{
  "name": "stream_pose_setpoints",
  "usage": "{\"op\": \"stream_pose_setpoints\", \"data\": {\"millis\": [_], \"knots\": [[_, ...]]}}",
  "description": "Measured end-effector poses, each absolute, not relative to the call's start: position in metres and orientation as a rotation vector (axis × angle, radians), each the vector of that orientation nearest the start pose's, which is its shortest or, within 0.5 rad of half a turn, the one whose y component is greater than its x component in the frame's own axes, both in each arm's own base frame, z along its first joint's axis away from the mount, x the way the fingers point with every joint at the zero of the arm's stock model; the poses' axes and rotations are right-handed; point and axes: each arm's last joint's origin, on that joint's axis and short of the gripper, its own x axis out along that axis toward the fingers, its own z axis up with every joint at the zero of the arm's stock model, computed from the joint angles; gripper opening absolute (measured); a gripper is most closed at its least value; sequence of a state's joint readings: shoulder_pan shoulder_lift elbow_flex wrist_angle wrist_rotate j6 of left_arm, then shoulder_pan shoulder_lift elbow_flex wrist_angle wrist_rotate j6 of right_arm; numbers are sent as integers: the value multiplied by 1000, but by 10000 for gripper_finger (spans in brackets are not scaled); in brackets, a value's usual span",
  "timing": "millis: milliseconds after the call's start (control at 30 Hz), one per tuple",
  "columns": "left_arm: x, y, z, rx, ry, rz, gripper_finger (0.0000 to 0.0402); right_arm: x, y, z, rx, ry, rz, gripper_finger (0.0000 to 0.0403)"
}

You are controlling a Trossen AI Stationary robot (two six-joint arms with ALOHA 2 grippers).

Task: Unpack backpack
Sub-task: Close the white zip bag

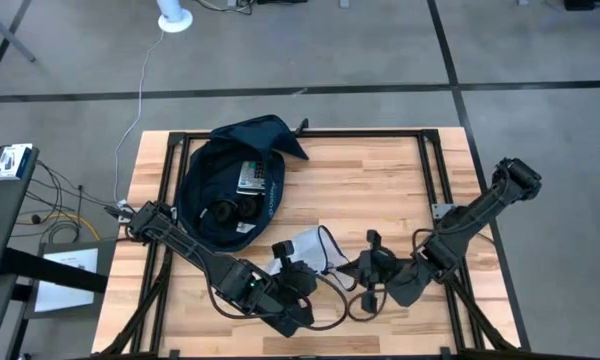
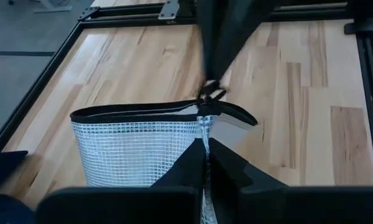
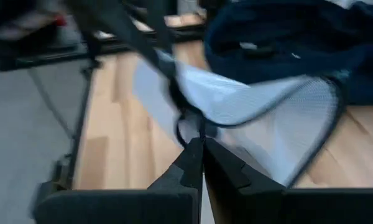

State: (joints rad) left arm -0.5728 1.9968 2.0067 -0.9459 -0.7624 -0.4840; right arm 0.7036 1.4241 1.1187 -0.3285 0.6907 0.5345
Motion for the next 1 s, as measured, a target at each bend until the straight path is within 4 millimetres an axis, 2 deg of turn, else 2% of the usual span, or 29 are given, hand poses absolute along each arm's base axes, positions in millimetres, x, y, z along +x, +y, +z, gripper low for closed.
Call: {"op": "stream_pose_setpoints", "data": {"millis": [100, 300, 500, 733, 1000], "knots": [[369, -214, 334, 123, 678, 324, 0, 242, 184, 291, 89, 516, -110, 0], [367, -216, 335, 133, 671, 327, 0, 232, 173, 275, 128, 661, -232, 0], [368, -217, 336, 150, 658, 317, 0, 230, 184, 290, 149, 560, -137, 0], [360, -216, 342, 160, 667, 325, 0, 220, 181, 262, 112, 745, -273, 0], [335, -212, 349, 125, 741, 365, 0, 216, 187, 278, 169, 658, -191, 0]]}}
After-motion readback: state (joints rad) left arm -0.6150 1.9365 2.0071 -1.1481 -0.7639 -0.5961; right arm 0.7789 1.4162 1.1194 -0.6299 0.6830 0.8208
